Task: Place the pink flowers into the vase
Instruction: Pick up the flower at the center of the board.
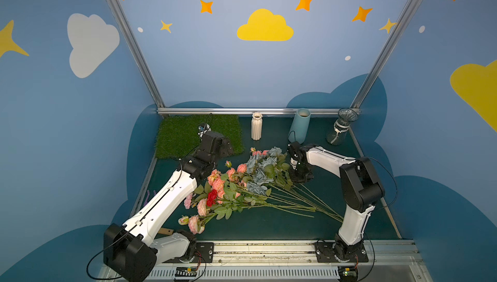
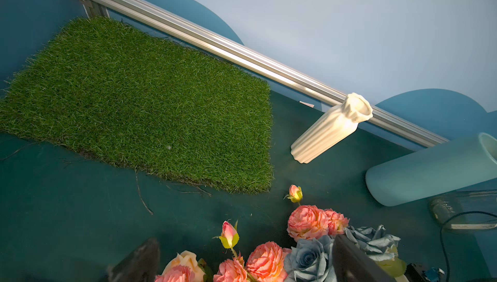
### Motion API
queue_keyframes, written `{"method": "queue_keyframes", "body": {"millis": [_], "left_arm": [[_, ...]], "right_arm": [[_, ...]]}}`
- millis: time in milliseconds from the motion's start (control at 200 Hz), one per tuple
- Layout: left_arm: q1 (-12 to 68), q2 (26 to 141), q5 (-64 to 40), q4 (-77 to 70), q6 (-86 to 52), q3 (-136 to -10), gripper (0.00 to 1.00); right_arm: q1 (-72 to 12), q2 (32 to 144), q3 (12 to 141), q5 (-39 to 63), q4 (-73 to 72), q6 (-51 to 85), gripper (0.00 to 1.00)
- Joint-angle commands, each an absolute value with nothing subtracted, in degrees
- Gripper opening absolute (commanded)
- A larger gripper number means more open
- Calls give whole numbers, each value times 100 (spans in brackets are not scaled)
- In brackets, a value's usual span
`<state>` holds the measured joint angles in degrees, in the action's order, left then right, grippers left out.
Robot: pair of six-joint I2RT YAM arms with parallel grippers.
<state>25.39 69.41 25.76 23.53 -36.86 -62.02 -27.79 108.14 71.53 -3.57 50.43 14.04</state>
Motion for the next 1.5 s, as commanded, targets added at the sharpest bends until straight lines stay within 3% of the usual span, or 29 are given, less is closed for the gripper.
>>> {"method": "queue_keyframes", "body": {"millis": [0,806,1241,1492], "left_arm": [[2510,6835,2683,2371,-3671,-6117,100],[2505,6755,2804,2386,-3655,-6070,100],[2452,6618,2865,2340,-3652,-5981,100],[2443,6651,2771,2310,-3660,-5993,100]], "right_arm": [[-2719,10961,7406,-529,5050,1354,37],[-2626,10974,7588,-492,5027,1239,38],[-2484,11234,7569,-472,5045,1272,6],[-2373,11032,7508,-542,4990,1303,5]]}}
